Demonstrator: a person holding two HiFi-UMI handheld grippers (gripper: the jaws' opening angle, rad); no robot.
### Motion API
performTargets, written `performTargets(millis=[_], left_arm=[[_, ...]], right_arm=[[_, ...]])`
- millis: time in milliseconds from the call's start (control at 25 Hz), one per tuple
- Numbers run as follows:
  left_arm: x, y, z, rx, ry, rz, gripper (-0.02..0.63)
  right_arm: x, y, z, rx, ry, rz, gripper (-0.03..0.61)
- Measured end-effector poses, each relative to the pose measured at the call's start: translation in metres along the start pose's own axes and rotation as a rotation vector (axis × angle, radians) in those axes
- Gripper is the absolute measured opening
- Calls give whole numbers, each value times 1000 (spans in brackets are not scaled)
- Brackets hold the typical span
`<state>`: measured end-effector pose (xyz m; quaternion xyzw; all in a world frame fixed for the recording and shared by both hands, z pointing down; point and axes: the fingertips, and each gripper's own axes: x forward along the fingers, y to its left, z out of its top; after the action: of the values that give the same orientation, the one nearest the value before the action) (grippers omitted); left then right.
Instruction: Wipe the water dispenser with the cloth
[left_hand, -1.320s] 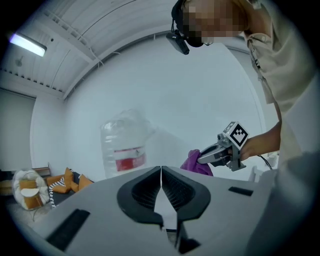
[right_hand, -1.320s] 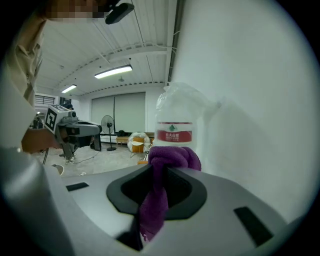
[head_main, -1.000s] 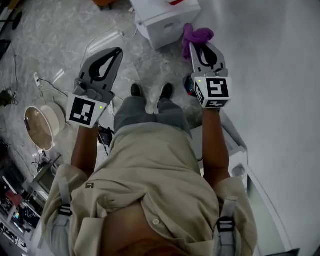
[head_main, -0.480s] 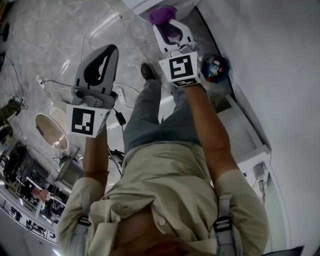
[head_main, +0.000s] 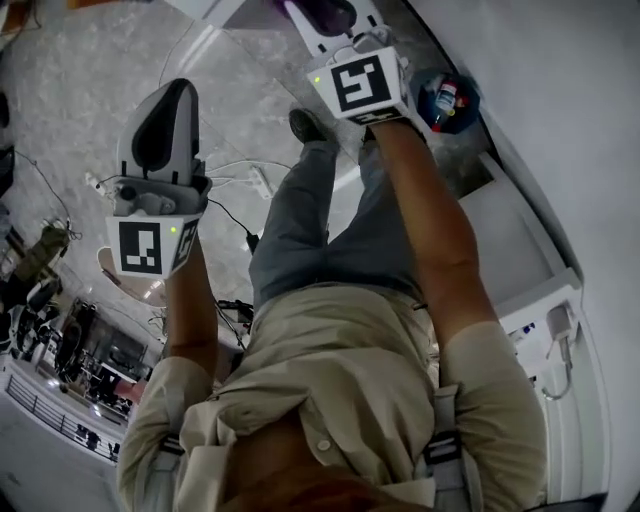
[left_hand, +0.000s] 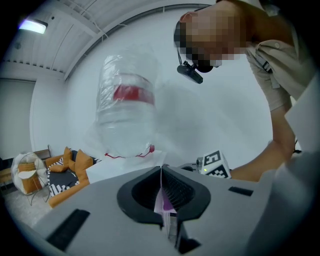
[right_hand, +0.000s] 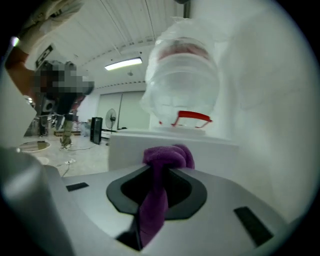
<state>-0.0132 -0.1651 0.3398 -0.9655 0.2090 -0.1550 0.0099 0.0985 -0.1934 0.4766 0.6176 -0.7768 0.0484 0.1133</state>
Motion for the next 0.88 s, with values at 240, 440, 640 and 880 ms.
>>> performTargets(millis=[240,440,640,880], left_arm=[[15,-10,-10,2,4,-31,21],[28,-16,-14,2,5,-47,21],[39,-18,-13,14,2,-68,21],[51,-18,-21,5,-5,-60,22]], right_arm=[[-5,-124,-14,160,-41,-265,72],[-5,-105,-14,224,-73,-251,71],[3,-32,-8,242,-72,-116,71],[12,84,-9,133,-75,164,72]])
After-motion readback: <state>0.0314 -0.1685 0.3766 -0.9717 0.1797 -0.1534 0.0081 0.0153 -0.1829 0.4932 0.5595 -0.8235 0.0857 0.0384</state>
